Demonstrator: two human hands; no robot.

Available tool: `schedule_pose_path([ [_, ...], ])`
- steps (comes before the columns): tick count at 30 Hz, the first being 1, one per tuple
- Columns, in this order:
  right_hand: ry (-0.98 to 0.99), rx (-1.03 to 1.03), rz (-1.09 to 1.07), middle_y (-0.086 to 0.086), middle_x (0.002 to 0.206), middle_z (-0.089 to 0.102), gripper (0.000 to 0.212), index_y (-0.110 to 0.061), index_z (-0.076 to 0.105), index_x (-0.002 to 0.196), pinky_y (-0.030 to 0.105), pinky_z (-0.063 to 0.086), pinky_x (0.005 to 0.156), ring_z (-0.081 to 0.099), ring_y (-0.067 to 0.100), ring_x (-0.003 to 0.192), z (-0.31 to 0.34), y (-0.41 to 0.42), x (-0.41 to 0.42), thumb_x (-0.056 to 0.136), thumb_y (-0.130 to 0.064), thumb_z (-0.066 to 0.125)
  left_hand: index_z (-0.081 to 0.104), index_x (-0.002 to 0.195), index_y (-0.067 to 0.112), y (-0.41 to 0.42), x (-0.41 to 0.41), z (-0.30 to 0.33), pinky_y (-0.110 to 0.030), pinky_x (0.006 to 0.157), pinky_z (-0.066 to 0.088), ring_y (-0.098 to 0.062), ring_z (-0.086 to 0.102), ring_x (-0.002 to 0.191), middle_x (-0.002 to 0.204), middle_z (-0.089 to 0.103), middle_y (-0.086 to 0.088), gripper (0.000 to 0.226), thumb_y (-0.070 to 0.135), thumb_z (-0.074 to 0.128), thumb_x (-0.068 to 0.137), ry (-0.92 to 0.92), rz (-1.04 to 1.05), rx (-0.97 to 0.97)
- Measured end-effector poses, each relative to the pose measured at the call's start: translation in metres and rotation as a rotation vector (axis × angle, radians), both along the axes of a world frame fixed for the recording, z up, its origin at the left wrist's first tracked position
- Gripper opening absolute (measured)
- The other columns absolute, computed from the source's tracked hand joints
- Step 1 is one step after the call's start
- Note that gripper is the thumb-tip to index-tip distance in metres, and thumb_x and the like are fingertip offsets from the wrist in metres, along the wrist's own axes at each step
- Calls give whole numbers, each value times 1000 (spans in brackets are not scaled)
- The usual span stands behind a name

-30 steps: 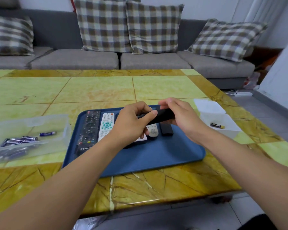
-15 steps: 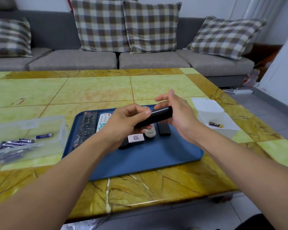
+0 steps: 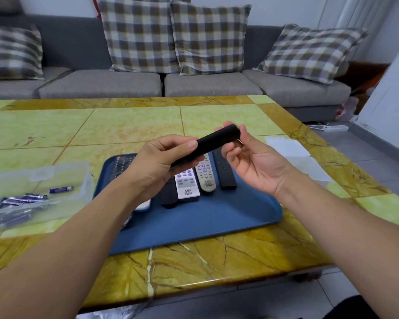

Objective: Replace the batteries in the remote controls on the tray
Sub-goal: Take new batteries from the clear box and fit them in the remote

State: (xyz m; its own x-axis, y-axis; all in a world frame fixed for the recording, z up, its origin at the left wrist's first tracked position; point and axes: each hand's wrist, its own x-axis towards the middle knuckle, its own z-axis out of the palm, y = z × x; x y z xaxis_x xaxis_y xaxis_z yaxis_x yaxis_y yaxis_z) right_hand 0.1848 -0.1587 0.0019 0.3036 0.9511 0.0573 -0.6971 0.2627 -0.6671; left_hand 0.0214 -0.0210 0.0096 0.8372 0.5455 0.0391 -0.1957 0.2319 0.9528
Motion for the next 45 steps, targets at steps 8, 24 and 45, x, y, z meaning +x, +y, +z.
schedule_pose_path([
  [8,-96,-71,-1,12,103,70,44,-5,77,99,16,57,66,64,14,74,-7,-2,-1,59,-16,93,81,71,16,10,-5,-6,-26,76,61,-15,73,83,87,78,-4,8,21,77,66,31,48,96],
  [24,22,-56,29,13,111,68,36,0,73,110,17,44,61,49,13,72,-4,6,-10,88,-2,44,74,117,14,27,-13,-12,-25,52,35,-13,55,68,105,72,-16,41,25,75,78,179,-155,368],
  [45,-1514,-626,87,-9,61,56,19,-17,67,87,21,36,49,49,6,51,7,3,-12,84,-31,79,72,111,24,12,-2,-18,-20,89,55,2,68,98,102,73,12,52,27,94,64,236,54,927],
])
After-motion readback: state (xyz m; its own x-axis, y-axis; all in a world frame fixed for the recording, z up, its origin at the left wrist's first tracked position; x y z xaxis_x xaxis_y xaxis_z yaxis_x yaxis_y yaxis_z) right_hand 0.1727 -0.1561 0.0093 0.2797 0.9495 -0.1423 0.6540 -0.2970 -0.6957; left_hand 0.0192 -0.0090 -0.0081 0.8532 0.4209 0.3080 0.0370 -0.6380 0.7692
